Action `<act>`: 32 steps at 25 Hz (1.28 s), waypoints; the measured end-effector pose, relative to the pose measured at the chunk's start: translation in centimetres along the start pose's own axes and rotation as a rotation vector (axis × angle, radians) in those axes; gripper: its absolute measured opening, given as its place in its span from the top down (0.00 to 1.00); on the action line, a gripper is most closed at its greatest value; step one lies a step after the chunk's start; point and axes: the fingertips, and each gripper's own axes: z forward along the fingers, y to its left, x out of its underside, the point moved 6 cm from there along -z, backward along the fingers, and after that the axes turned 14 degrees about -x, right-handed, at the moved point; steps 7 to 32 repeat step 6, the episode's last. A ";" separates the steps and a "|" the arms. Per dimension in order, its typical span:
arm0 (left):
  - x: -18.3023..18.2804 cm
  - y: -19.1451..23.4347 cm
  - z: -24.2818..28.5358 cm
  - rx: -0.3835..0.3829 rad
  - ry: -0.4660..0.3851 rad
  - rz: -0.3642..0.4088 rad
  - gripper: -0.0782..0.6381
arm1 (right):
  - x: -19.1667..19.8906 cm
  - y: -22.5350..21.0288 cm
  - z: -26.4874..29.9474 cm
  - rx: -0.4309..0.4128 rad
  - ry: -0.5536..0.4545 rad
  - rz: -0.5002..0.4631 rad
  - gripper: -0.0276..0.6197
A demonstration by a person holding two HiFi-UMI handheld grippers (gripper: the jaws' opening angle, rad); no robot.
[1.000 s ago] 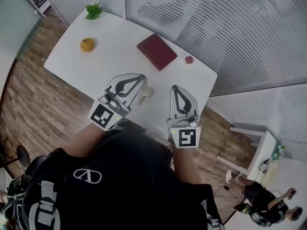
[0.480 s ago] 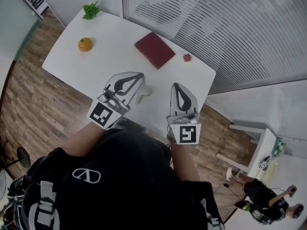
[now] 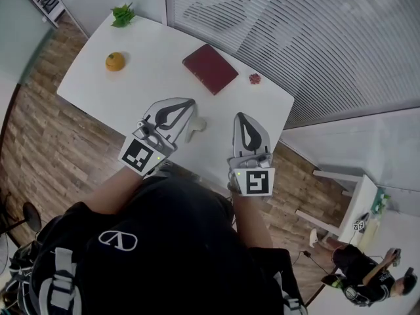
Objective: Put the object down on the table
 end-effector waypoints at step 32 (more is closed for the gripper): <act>0.1 0.1 0.3 -0.002 0.002 -0.006 0.88 | -0.2 -0.4 0.1 0.005 -0.009 0.004 0.96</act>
